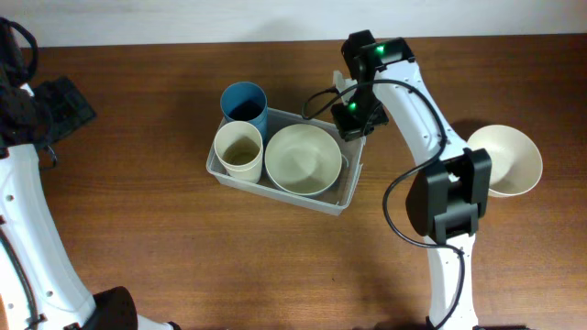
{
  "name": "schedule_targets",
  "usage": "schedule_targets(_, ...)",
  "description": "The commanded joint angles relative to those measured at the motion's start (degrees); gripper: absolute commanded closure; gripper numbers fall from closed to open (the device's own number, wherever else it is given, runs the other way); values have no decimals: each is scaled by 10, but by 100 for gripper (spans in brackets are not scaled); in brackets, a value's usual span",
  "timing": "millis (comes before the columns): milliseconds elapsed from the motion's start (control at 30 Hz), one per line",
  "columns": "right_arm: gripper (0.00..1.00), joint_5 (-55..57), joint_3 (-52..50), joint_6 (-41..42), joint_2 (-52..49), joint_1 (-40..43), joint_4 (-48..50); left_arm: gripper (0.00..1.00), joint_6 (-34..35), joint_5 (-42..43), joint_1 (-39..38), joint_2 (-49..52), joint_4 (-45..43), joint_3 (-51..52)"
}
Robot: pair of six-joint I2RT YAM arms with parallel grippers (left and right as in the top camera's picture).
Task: Pack container
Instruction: 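Raise the right gripper and move it right to the remaining beige bowl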
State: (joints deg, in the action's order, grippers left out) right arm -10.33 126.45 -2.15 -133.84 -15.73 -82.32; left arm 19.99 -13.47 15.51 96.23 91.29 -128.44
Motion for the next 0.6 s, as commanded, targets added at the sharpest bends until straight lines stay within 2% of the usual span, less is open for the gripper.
schedule_targets(0, 96, 10, 9, -1, -15, 4, 9, 0, 6, 2, 2, 2, 1, 2)
schedule_targets(567, 96, 50, 9, -6, -17, 39, 87, 0, 6, 2, 2, 2, 1, 2)
